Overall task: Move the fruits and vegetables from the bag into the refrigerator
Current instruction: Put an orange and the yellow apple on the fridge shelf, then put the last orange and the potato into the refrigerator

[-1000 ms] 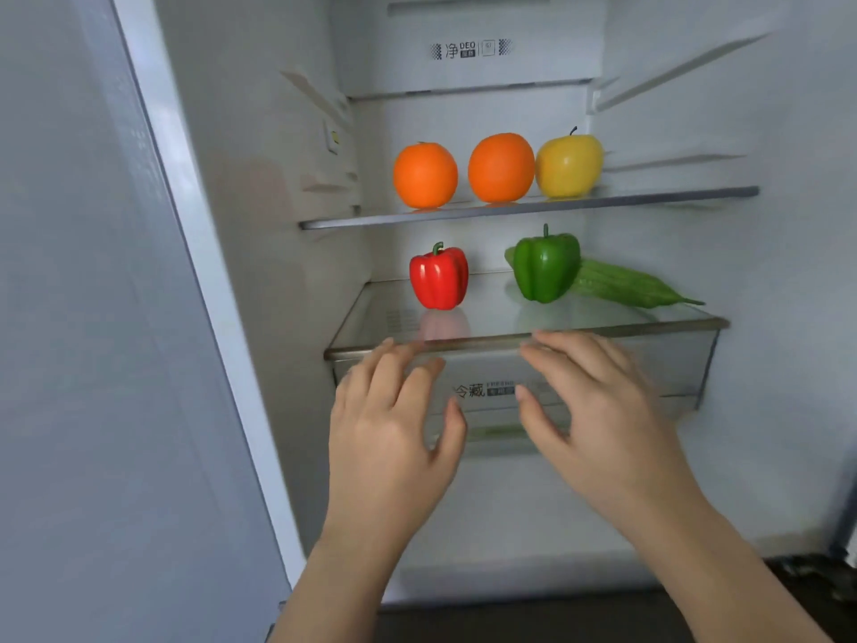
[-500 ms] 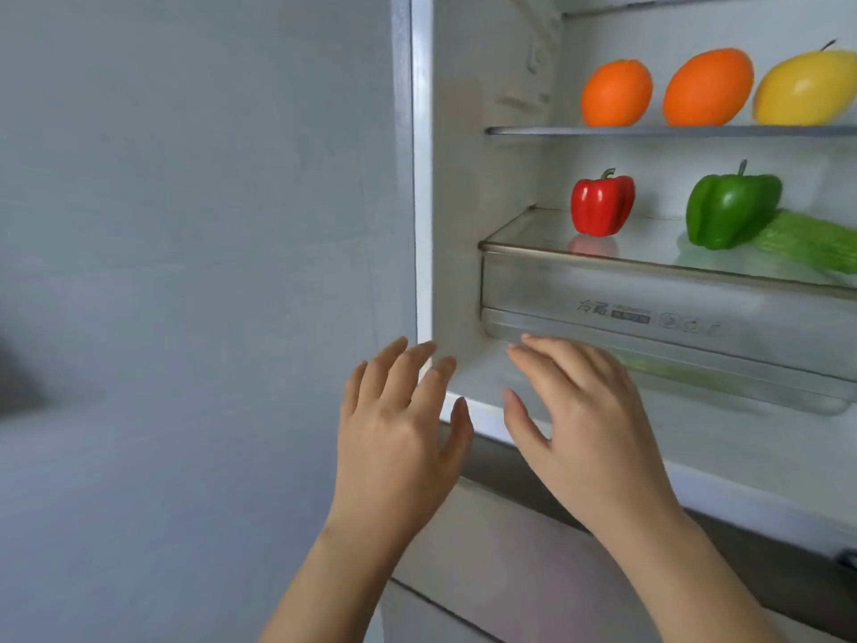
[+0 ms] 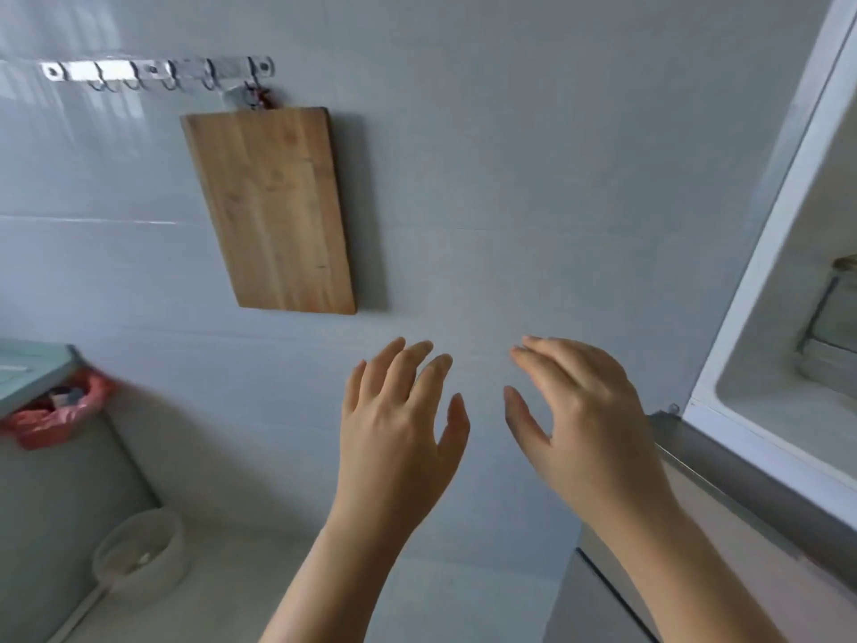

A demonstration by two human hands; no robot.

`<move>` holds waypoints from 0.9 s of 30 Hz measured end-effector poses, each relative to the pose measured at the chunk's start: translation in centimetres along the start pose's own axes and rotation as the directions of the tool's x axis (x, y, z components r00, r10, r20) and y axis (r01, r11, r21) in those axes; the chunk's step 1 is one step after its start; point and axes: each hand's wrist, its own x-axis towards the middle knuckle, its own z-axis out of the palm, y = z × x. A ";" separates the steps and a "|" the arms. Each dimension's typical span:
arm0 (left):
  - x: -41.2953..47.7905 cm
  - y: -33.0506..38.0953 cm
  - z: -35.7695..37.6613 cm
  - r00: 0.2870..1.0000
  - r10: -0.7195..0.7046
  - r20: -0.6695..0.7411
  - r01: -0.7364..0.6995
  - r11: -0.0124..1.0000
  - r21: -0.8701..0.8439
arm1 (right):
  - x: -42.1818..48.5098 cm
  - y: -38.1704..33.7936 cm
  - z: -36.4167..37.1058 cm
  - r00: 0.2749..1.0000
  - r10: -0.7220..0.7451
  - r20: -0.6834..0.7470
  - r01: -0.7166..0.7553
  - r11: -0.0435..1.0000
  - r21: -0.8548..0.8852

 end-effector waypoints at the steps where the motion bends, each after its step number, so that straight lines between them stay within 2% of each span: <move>1: -0.4 -1.1 -1.0 1.000 -0.020 -0.009 0.021 0.999 0.029 | 0.4 -1.4 0.7 1.000 -0.019 0.010 0.019 0.999 0.034; 10: -6.5 -12.6 -13.0 0.971 -0.218 -0.098 0.237 0.929 0.285 | 1.9 -17.9 6.7 0.981 -0.179 0.080 0.144 0.935 0.325; 16: -12.7 -19.7 -22.9 0.936 -0.315 -0.159 0.353 0.842 0.407 | 1.3 -31.6 8.8 0.953 -0.298 0.059 0.230 0.835 0.499; 27: -25.7 -29.6 -40.3 0.822 -0.464 -0.330 0.564 0.582 0.586 | -2.5 -55.6 10.7 0.876 -0.481 0.040 0.302 0.611 0.732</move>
